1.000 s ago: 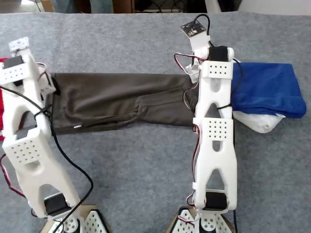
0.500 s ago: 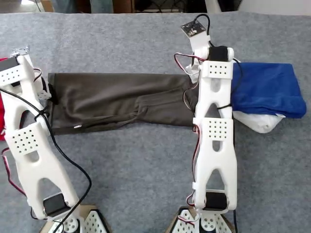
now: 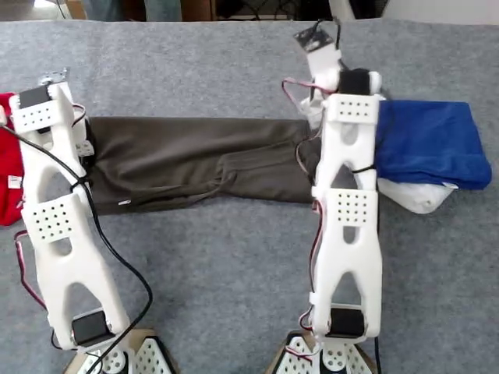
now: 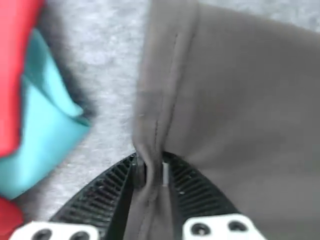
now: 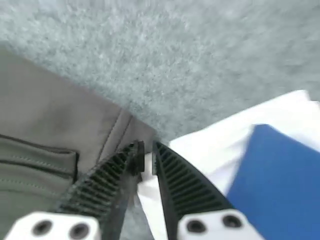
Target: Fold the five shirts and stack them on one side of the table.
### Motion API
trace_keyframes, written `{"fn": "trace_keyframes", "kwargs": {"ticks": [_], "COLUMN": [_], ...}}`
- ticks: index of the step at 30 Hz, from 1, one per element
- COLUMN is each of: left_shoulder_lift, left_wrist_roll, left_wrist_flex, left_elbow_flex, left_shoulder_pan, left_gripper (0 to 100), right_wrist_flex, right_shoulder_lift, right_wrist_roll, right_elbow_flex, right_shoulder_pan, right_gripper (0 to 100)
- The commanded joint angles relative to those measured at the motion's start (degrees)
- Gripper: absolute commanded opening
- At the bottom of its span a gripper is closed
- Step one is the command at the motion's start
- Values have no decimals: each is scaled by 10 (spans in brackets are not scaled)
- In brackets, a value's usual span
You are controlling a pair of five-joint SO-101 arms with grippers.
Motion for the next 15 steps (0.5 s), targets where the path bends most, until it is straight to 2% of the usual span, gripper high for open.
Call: {"fn": "trace_keyframes", "kwargs": {"ticks": [1,8,12,15], "left_shoulder_lift": [4,4,-8,-26], "left_wrist_roll": [-6,-6,-7,-16], "left_wrist_flex": [11,14,68,68], "left_elbow_flex": [0,0,-56,-72], "left_shoulder_pan": [1,7,27,47], "left_gripper": [36,28,28,28], "right_wrist_flex": [17,33,28,8], "right_shoulder_lift": [-105,-211,-239,-255], "right_wrist_roll": [-7,-8,-8,-8], "right_elbow_flex": [-22,-22,-23,-23], "right_shoulder_pan": [29,108,164,204], "right_gripper": [43,43,43,43]}}
